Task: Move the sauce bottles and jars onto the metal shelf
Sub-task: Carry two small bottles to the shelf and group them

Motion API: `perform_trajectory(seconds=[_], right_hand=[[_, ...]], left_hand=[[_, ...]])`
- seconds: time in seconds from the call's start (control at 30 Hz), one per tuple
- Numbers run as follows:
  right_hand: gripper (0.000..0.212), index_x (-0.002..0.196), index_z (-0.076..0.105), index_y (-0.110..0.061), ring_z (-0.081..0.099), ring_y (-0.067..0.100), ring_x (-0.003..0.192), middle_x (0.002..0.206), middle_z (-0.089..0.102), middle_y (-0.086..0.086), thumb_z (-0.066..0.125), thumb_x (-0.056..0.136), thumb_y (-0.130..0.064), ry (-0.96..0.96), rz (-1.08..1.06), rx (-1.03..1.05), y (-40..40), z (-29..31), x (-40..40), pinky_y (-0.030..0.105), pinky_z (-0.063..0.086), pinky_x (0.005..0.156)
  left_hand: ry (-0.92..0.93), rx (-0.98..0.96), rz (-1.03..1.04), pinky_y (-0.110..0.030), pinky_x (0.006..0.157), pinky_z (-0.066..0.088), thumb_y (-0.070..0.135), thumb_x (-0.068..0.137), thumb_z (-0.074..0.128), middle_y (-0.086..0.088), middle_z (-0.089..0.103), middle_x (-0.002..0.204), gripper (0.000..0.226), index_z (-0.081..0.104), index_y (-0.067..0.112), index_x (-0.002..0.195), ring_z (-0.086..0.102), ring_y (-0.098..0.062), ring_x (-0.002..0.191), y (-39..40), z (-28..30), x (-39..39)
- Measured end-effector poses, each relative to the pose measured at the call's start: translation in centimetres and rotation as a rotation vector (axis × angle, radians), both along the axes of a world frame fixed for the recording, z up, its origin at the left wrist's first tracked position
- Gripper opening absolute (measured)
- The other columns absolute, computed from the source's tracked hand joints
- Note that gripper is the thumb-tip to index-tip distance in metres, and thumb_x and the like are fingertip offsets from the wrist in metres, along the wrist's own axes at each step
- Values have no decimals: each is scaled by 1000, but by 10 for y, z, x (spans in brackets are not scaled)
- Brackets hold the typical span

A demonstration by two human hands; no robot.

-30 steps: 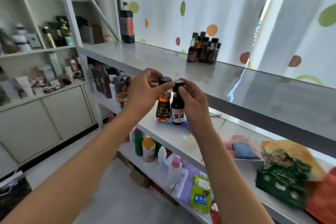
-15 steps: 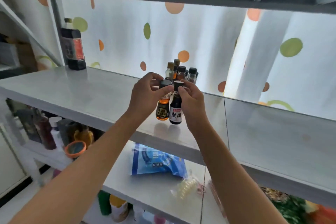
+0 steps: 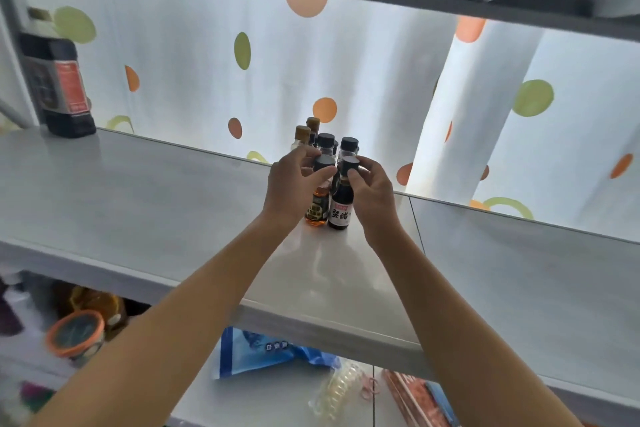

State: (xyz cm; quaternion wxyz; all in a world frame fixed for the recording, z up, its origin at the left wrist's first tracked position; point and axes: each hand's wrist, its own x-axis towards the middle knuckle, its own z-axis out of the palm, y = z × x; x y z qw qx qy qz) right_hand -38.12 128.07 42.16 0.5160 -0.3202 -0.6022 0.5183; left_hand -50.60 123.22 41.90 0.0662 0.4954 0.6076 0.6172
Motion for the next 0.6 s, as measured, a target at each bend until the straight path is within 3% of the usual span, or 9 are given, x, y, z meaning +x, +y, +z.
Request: perform_trajectory(seconds=[0.13,0.23,0.3,0.43,0.6], right_hand=[[33,128,53,-14,68,3,85,102,70,0,54,97,-3,-132,84,37,10,-5,9,9,49,66],[45,128,52,-18,64,17,103,113,67,4,67,88,-4,-322,117,67,17,-13,16,18,48,74],[47,124,55,-17,62,19,100,113,64,6,72,83,-3,-420,116,58,22,-16,19,21,49,74],[41,109,63,-18,60,23,102,107,61,4,82,74,-13,-600,31,70,35,-26,21,42,55,89],[35,102,66,-18,65,23,88,92,67,4,85,73,-22,-657,13,66,49,-34,18,43,58,82]], left_hand=[[18,-43,-21,-17,84,52,17,78,80,5,70,108,52,59,19,125,65,-5,95,-3,-6,0],[43,-70,-32,-14,91,49,8,76,79,5,67,113,67,50,19,136,63,-6,104,-8,-14,1],[46,-95,-18,-13,89,48,7,75,80,4,64,116,68,49,15,136,60,-7,106,-10,-17,0],[144,-213,122,-19,77,44,23,72,84,1,65,107,53,58,16,117,61,-12,95,-8,-25,-2],[170,-350,237,-25,71,41,34,66,87,3,62,95,48,54,17,96,58,-16,85,2,-37,4]])
